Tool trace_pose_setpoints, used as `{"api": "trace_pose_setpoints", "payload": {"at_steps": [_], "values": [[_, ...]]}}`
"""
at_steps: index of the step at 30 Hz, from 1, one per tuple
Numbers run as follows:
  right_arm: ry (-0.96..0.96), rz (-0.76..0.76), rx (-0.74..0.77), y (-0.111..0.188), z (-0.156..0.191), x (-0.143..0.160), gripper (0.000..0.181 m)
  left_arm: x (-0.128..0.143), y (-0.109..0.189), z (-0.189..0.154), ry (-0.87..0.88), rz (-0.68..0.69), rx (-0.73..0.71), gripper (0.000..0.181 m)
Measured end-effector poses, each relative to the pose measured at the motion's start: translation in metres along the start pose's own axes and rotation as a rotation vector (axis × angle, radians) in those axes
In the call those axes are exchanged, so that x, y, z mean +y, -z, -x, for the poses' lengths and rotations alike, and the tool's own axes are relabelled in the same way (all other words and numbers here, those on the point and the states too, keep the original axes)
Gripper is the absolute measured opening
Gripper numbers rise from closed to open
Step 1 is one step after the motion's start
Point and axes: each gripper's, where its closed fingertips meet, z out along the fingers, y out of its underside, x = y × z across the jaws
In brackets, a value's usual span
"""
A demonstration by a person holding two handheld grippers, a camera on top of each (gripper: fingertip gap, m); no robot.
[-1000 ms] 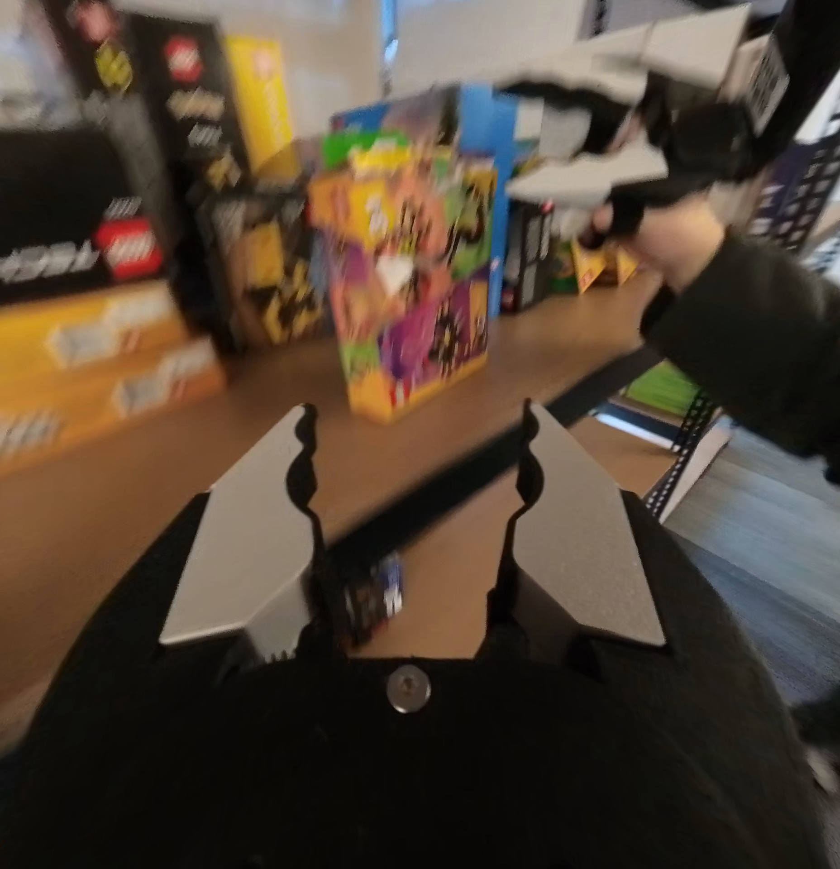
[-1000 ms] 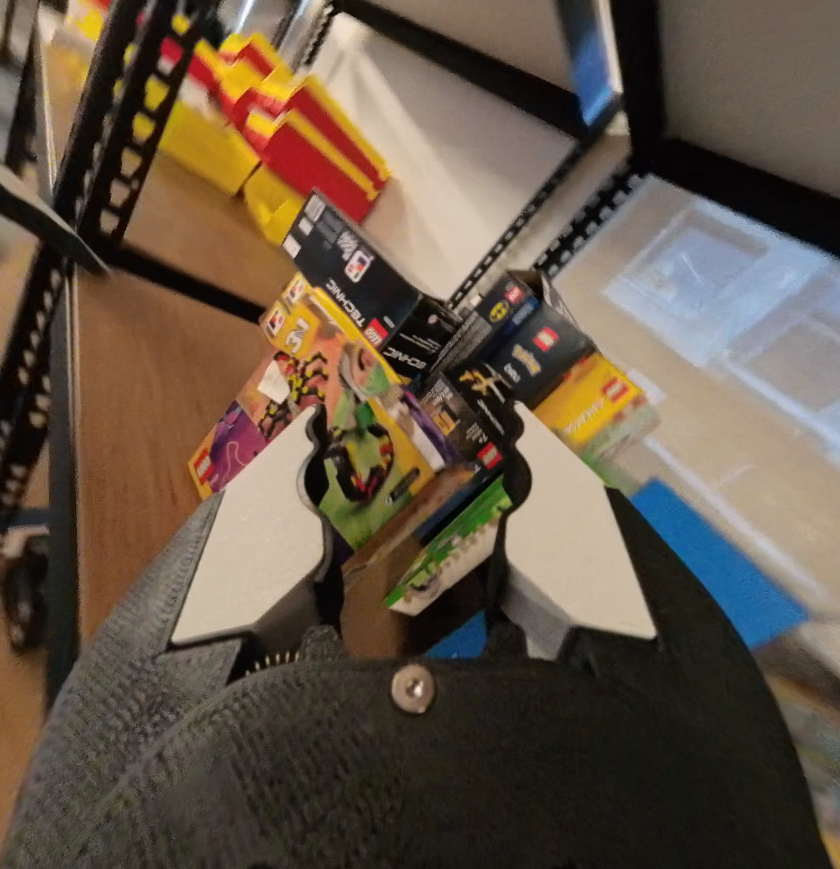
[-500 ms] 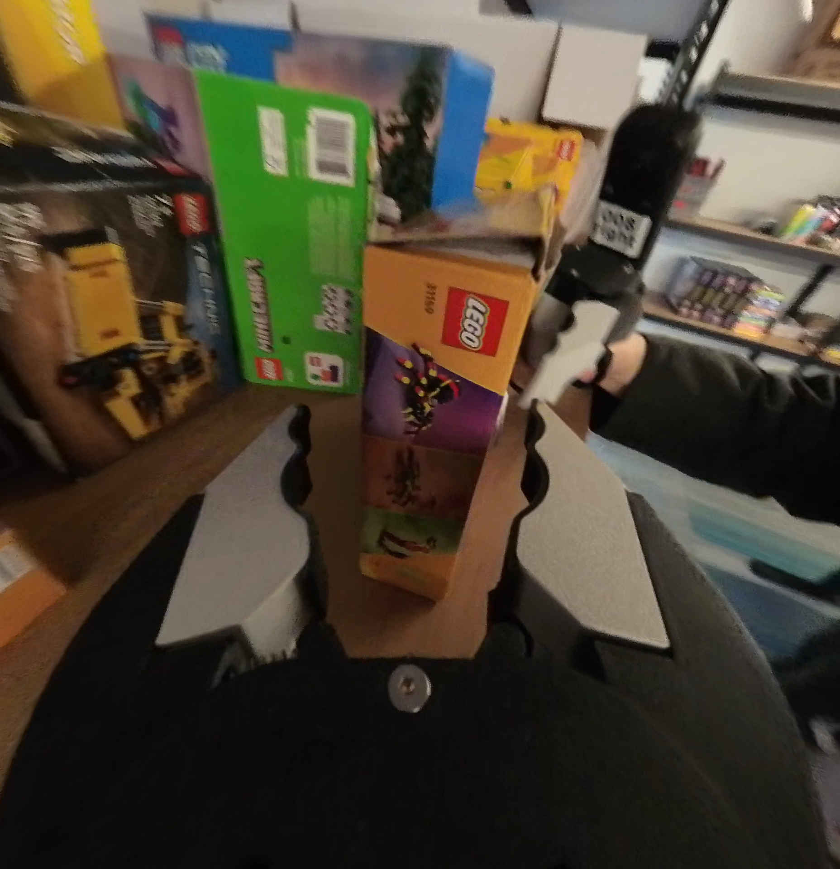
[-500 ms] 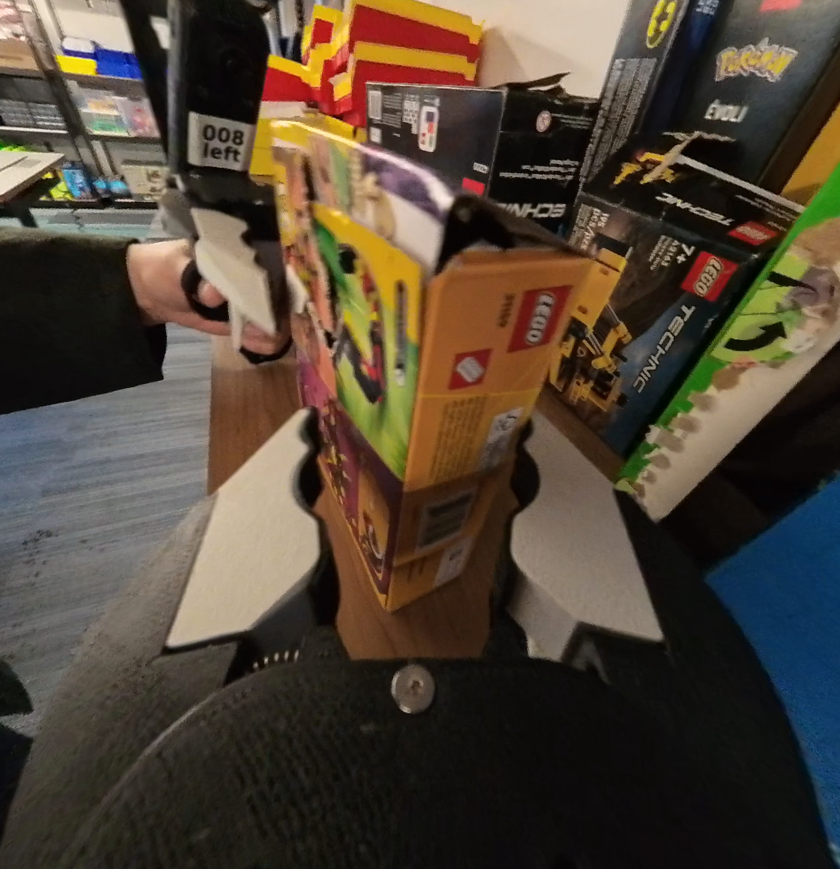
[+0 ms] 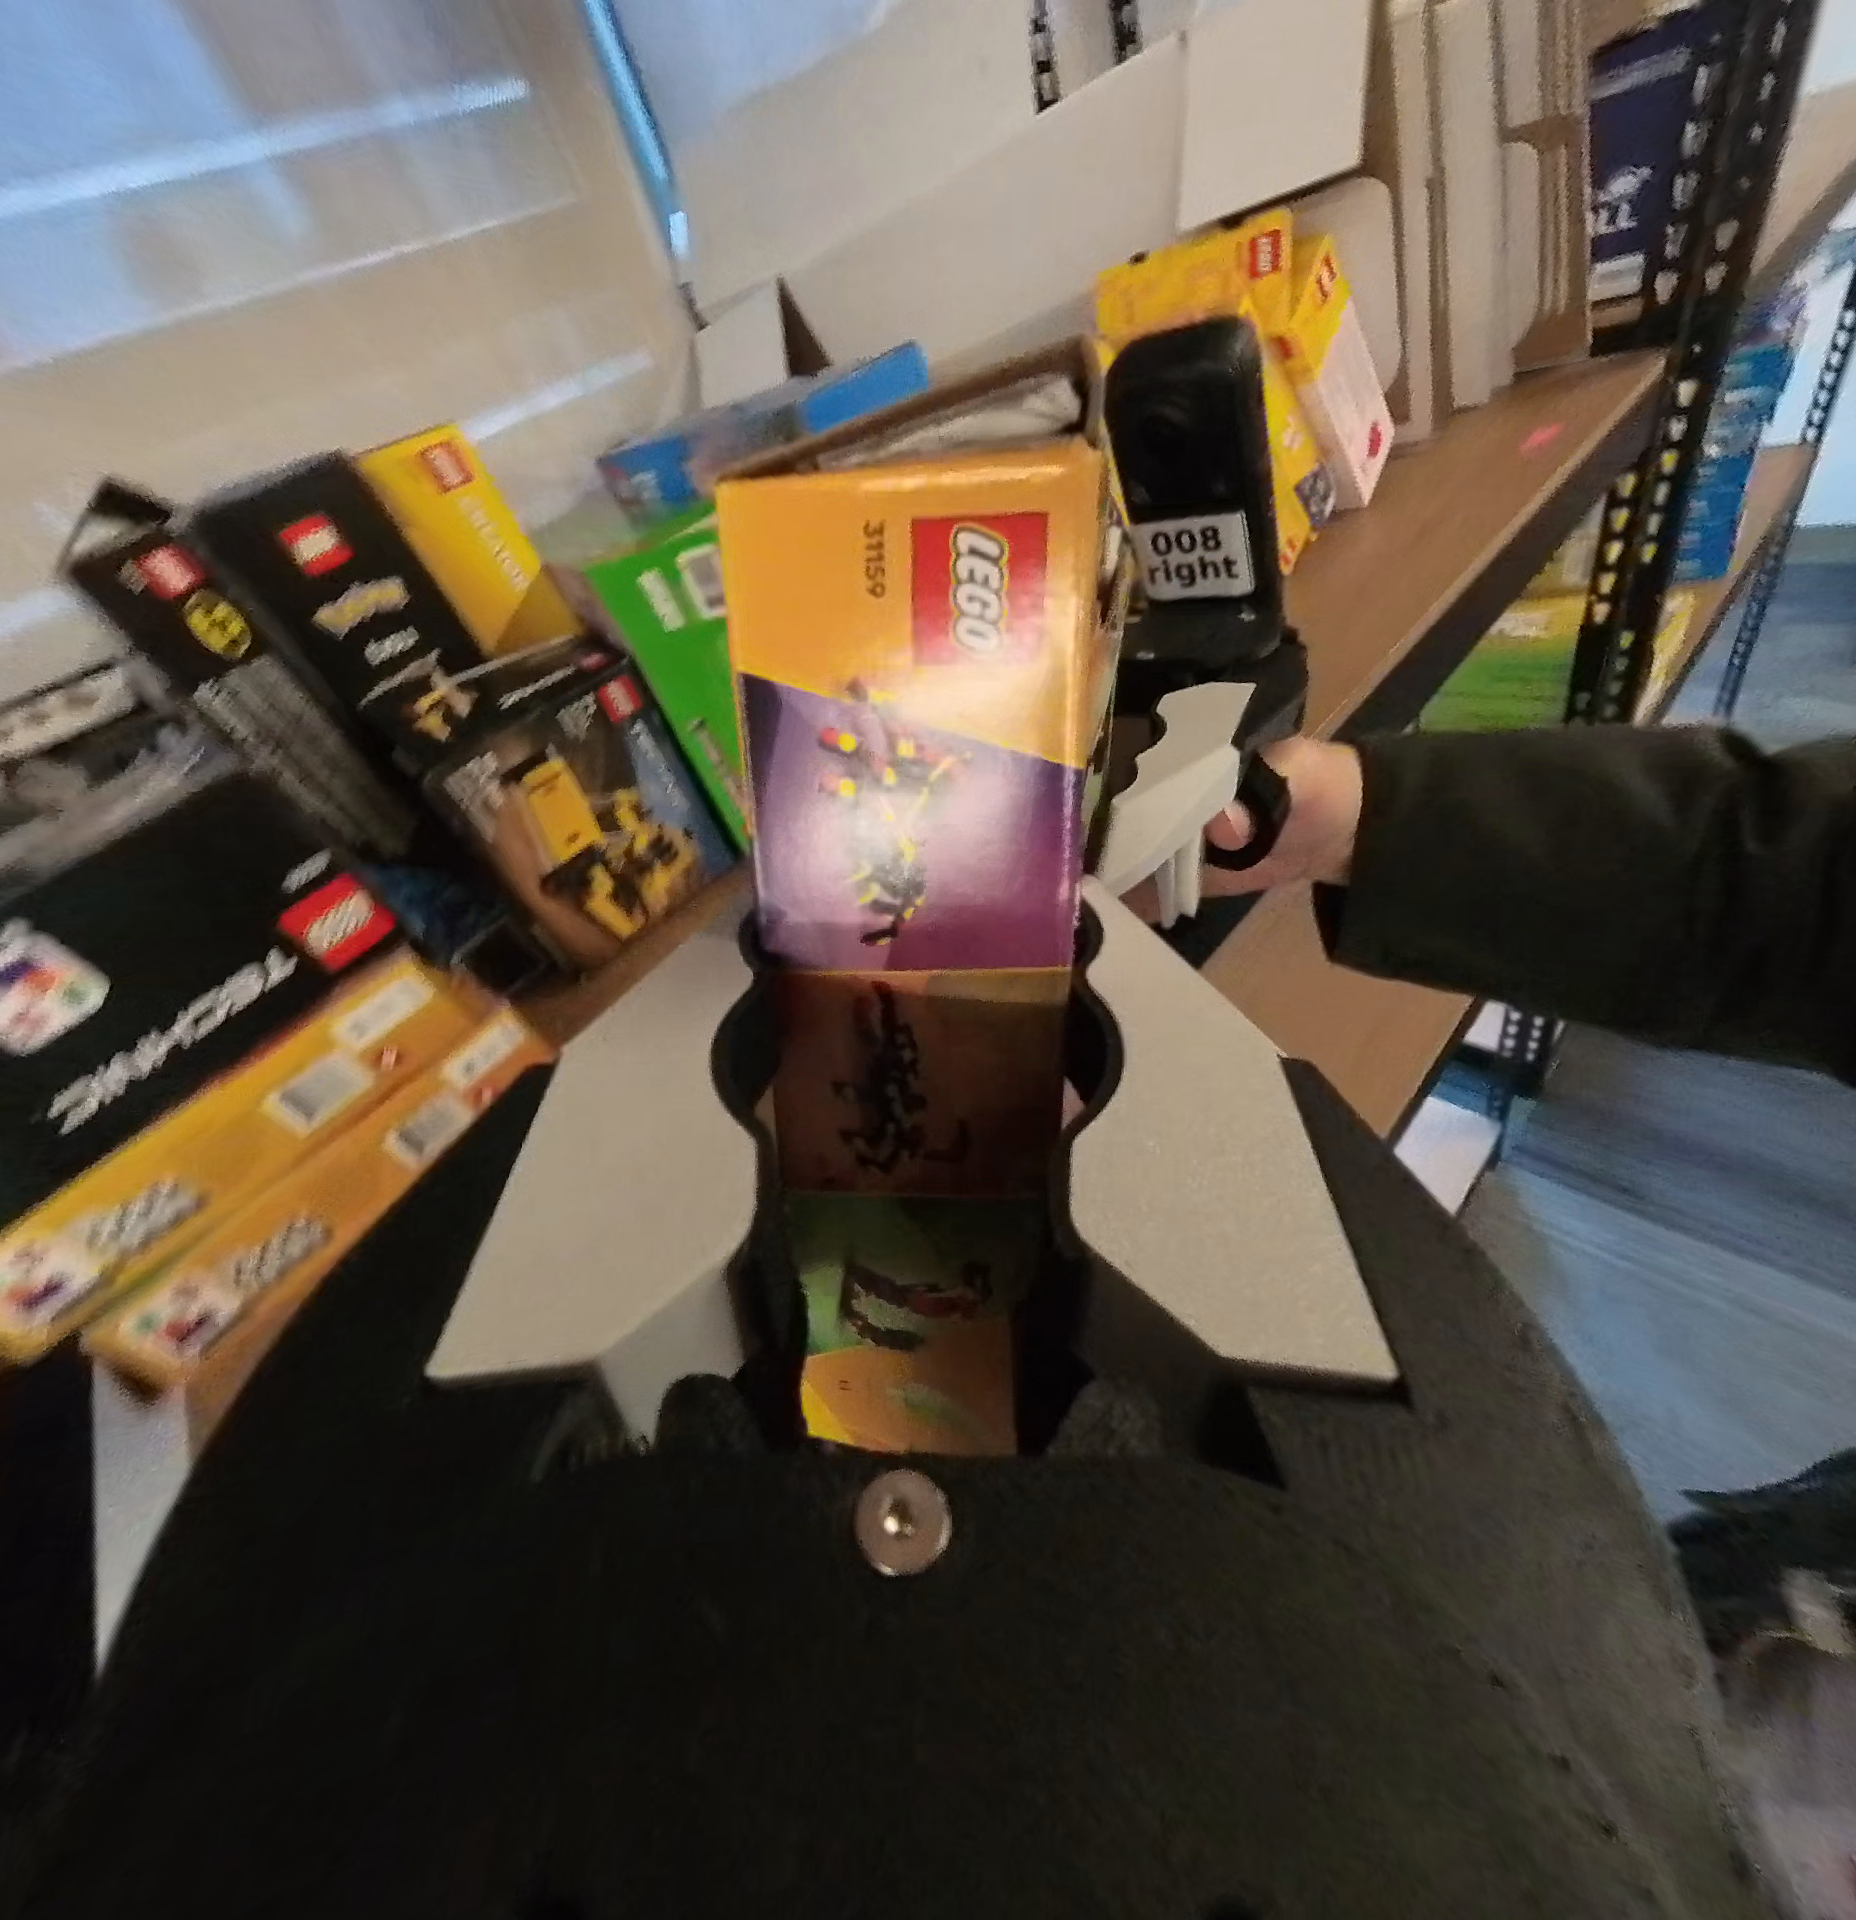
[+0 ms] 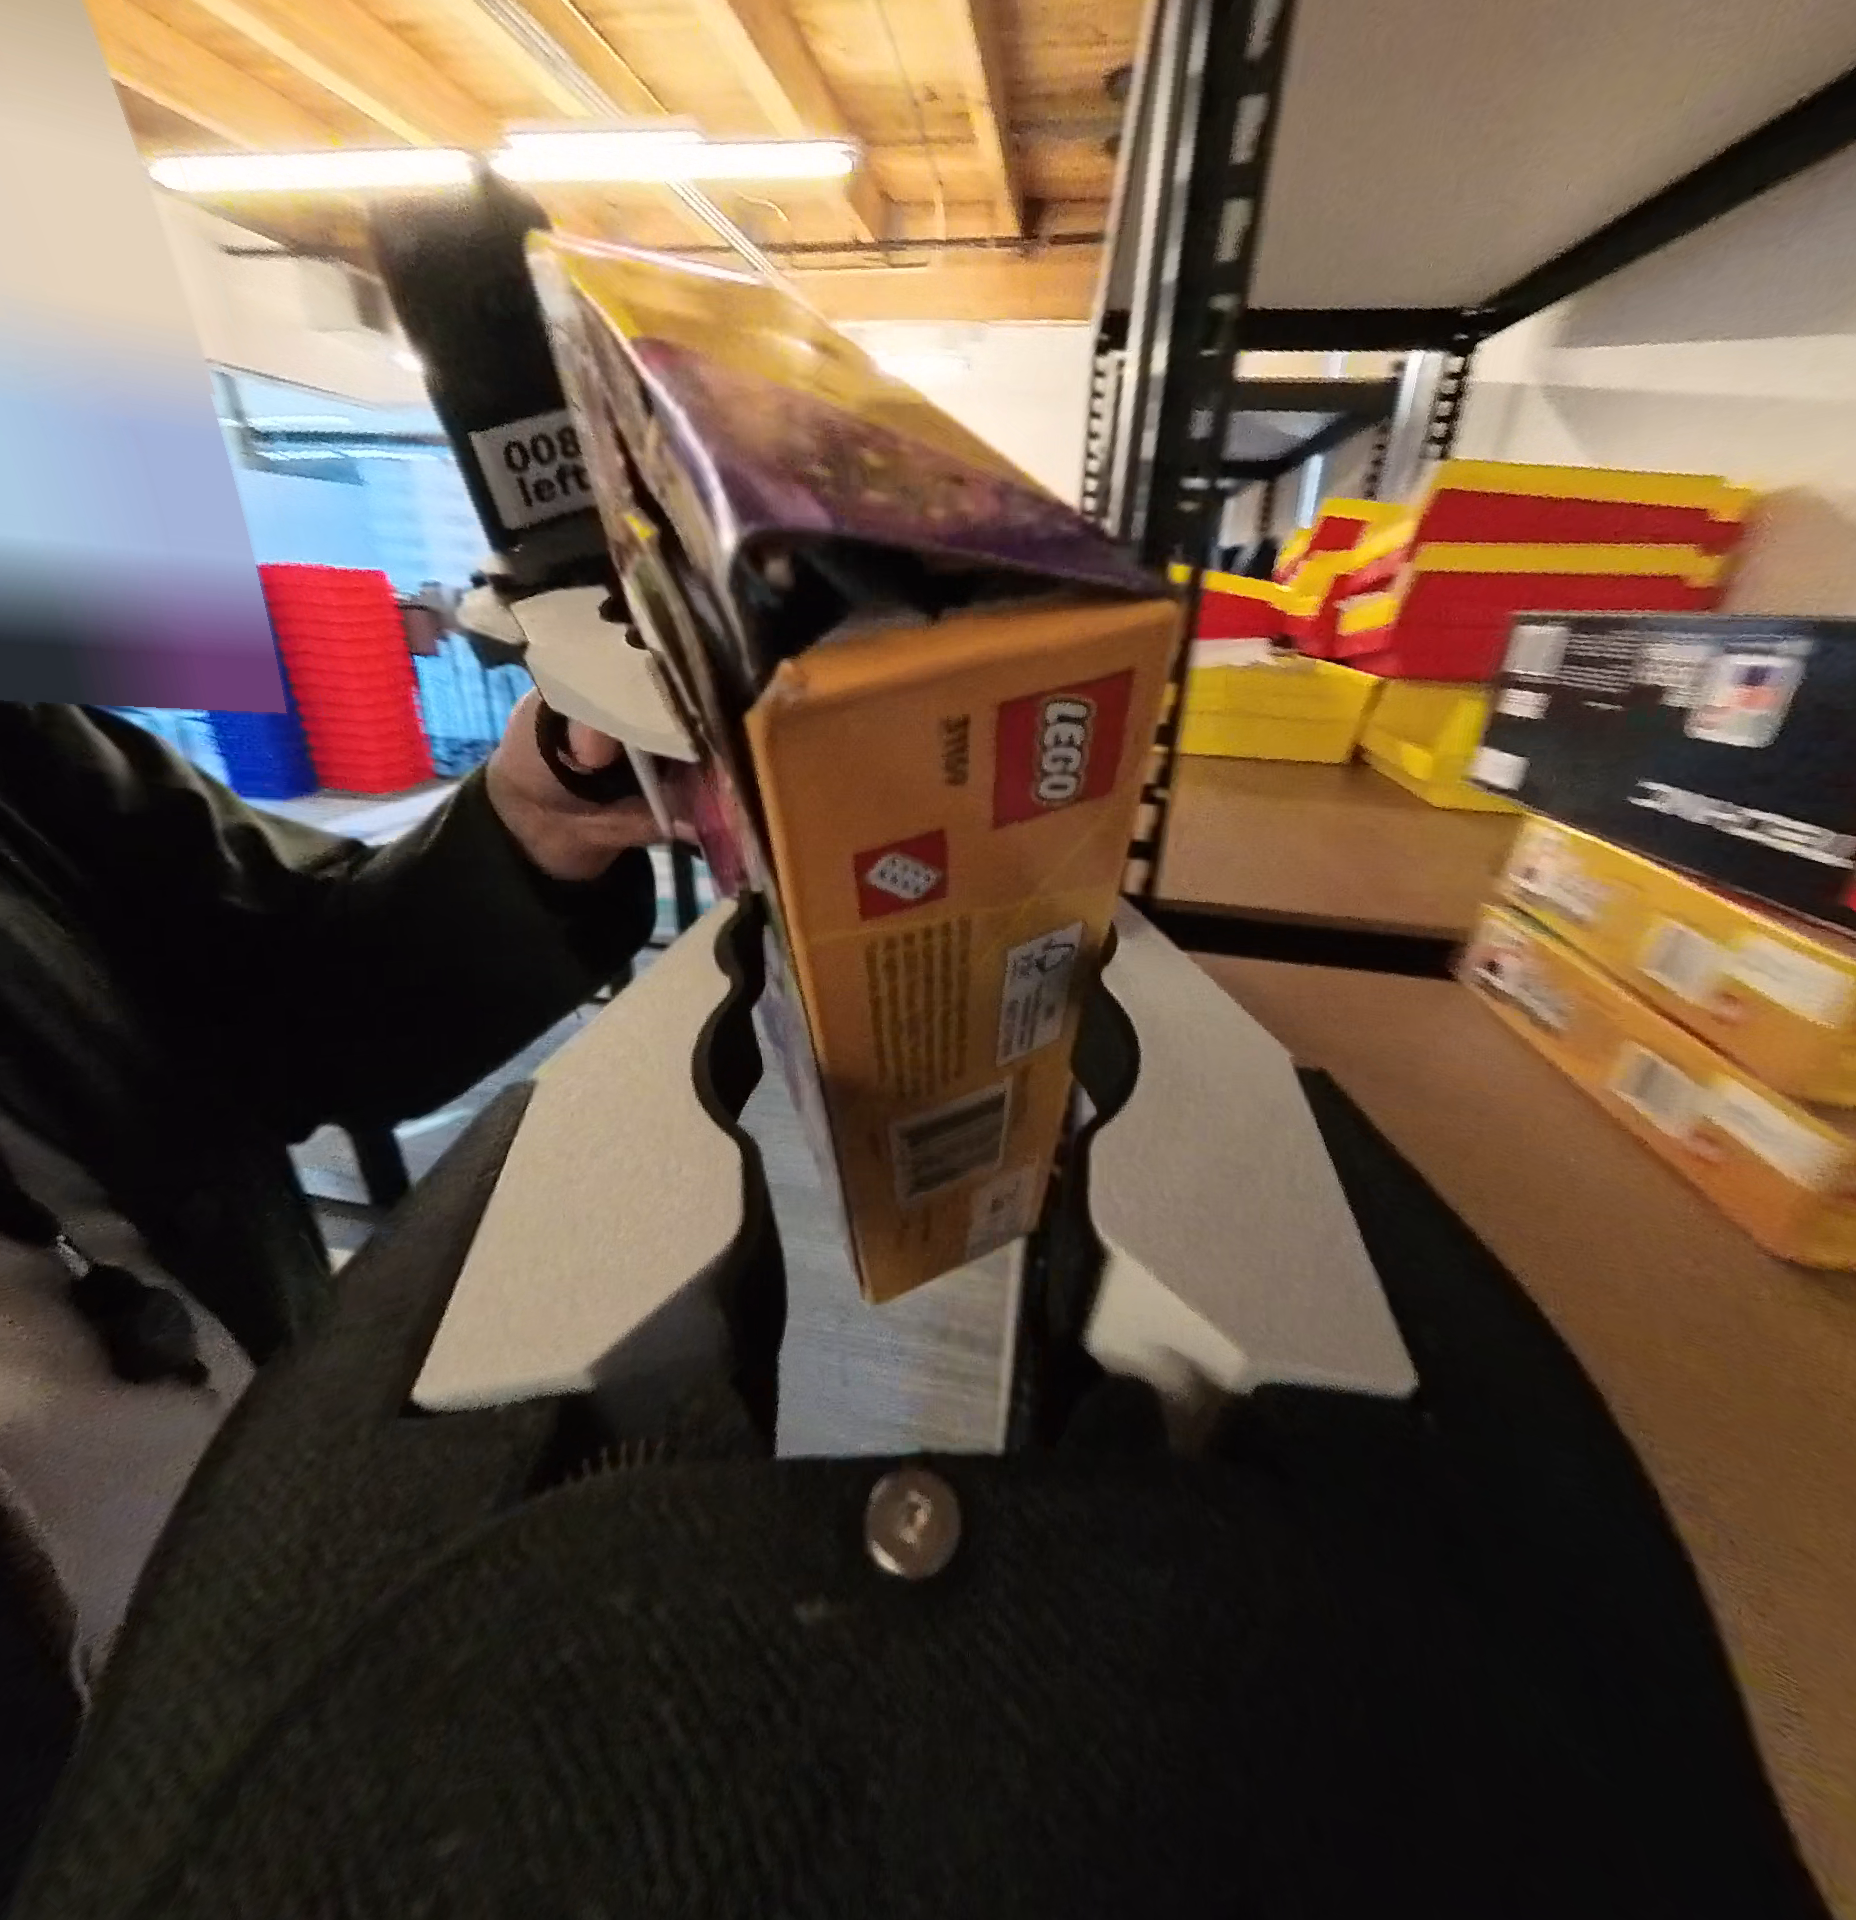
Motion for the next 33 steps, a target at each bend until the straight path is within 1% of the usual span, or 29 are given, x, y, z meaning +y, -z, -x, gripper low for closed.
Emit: {"api": "trace_pose_setpoints", "payload": {"at_steps": [2, 5, 9, 11, 14, 18, 21, 24, 26, 28, 30, 33], "values": [[-0.056, -0.003, -0.061, -0.035, 0.013, 0.009, 0.058, 0.012, 0.035, 0.008, 0.071, 0.022, -0.046, 0.052], [-0.207, 0.06, -0.145, -0.099, 0.035, 0.032, 0.058, 0.037, 0.098, 0.024, 0.214, 0.068, -0.116, 0.052], [-0.358, 0.136, -0.263, -0.193, 0.08, 0.053, 0.055, 0.068, 0.201, 0.041, 0.424, 0.059, -0.189, 0.052], [-0.424, 0.16, -0.327, -0.243, 0.107, 0.062, 0.054, 0.081, 0.258, 0.047, 0.517, 0.042, -0.237, 0.052], [-0.515, 0.229, -0.418, -0.324, 0.153, 0.082, 0.053, 0.107, 0.35, 0.052, 0.632, 0.034, -0.31, 0.052], [-0.615, 0.326, -0.498, -0.435, 0.224, 0.116, 0.053, 0.146, 0.481, 0.053, 0.766, 0.027, -0.382, 0.052], [-0.719, 0.37, -0.575, -0.515, 0.278, 0.131, 0.051, 0.168, 0.579, 0.052, 0.896, -0.015, -0.413, 0.052], [-0.763, 0.423, -0.631, -0.588, 0.318, 0.143, 0.051, 0.186, 0.662, 0.058, 0.967, -0.062, -0.476, 0.052], [-0.784, 0.448, -0.663, -0.63, 0.336, 0.148, 0.051, 0.195, 0.706, 0.064, 0.989, -0.097, -0.52, 0.052], [-0.776, 0.474, -0.687, -0.667, 0.348, 0.155, 0.051, 0.205, 0.744, 0.072, 0.992, -0.128, -0.549, 0.052], [-0.764, 0.499, -0.699, -0.702, 0.354, 0.163, 0.051, 0.218, 0.775, 0.085, 0.996, -0.159, -0.567, 0.052], [-0.737, 0.529, -0.708, -0.751, 0.349, 0.177, 0.051, 0.239, 0.811, 0.113, 0.997, -0.209, -0.581, 0.052]]}}
